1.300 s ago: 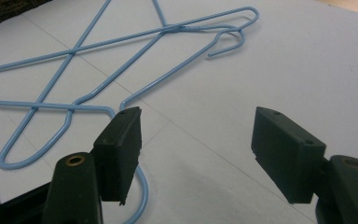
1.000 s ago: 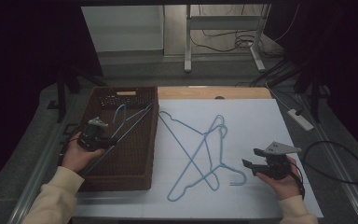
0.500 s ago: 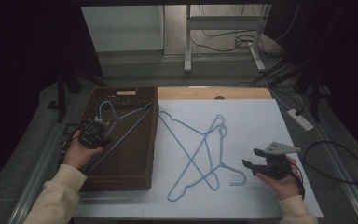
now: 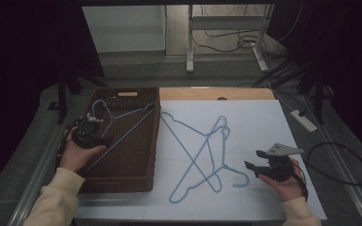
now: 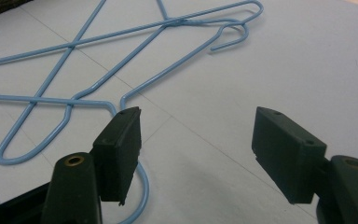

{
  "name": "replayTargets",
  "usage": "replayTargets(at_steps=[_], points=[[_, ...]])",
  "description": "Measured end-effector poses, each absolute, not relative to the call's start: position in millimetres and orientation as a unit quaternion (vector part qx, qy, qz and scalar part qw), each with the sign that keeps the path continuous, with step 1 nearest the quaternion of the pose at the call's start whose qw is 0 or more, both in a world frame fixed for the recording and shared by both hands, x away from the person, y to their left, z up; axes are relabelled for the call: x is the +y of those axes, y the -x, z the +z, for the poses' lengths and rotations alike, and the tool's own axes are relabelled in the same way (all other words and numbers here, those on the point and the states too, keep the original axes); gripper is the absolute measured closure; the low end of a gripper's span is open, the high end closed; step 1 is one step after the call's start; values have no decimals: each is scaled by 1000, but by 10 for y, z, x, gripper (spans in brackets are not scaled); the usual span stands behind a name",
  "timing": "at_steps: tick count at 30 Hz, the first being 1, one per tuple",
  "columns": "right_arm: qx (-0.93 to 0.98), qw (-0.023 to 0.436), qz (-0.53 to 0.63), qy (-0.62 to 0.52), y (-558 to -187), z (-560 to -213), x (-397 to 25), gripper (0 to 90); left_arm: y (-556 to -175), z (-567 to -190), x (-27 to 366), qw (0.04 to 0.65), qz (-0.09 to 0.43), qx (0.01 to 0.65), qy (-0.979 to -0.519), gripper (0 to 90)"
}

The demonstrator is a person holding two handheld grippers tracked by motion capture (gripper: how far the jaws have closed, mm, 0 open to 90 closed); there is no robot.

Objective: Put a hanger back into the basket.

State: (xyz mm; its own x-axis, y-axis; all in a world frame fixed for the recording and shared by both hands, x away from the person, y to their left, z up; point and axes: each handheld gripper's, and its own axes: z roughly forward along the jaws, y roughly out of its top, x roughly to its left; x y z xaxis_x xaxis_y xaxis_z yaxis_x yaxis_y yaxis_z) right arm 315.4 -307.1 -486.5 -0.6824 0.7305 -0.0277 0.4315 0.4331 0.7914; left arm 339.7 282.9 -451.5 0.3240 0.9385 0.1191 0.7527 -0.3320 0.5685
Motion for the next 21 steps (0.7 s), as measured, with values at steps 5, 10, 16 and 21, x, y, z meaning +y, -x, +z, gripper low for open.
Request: replayTargets(at_steps=[5, 10, 16, 21], points=[[825, 187, 400, -351, -3150, -4862, -3068, 335, -3357, -4477, 2857, 224, 229, 541, -778, 284], [826, 186, 399, -352, -3156, -4867, -3068, 335, -3287, -4394, 2876, 243, 238, 533, -775, 284], [825, 187, 400, -352, -3157, -4865, -3071, 335, -3146, -4265, 2855, 294, 236, 512, -772, 284], [824, 185, 401, -354, -3170, -4867, -3069, 335, -2971, -4152, 2740, 351, 236, 480, -769, 284]])
